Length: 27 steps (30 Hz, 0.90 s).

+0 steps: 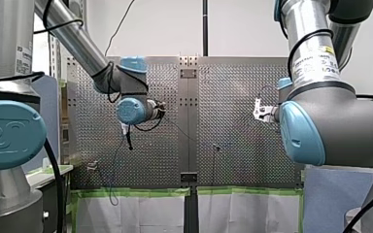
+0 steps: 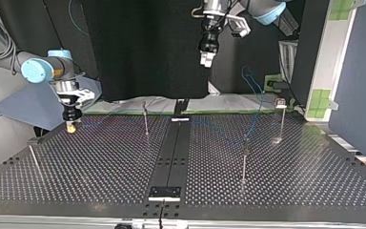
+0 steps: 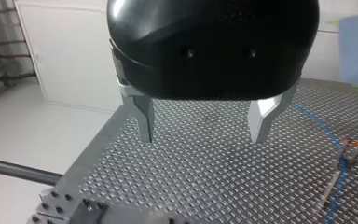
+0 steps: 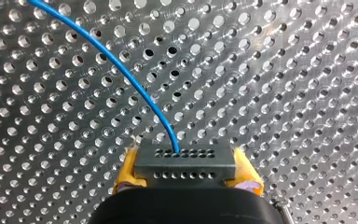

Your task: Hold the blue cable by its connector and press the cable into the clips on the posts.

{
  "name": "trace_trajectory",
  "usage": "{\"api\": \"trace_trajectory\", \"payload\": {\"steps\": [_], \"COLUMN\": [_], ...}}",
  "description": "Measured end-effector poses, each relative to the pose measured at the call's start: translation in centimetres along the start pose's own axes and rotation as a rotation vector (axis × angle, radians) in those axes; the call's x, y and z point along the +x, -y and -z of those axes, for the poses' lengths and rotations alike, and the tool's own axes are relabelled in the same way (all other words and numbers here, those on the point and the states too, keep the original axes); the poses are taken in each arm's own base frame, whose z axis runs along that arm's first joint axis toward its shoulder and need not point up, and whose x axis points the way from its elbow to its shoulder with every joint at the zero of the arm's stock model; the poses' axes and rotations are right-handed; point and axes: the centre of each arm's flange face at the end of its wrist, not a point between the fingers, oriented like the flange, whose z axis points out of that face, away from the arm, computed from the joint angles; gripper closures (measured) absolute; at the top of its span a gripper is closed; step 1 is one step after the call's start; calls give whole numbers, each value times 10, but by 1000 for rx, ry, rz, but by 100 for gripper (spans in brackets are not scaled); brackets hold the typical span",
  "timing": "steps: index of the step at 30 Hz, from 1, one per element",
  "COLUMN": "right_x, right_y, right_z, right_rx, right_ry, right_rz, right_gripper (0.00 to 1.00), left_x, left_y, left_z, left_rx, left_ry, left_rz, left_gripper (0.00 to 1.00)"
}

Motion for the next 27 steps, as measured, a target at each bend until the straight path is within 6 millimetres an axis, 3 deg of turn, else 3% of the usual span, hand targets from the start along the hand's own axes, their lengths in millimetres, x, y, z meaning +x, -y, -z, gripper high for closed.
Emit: {"api": "trace_trajectory", "payload": {"steps": [7, 27], "right_x": [0, 0], "right_y": [4, 5], "right_z": [0, 0], "right_rx": [8, 9], "right_ry": [0, 0], "right_rz": [3, 4], "right_gripper": [100, 100], "left_x": [11, 12], "left_y": [-13, -14], "left_z": [11, 12], "left_rx": [-17, -18], "left_ry": [-19, -20], "left_rz": [-18, -19], "left_gripper": [0, 0]}}
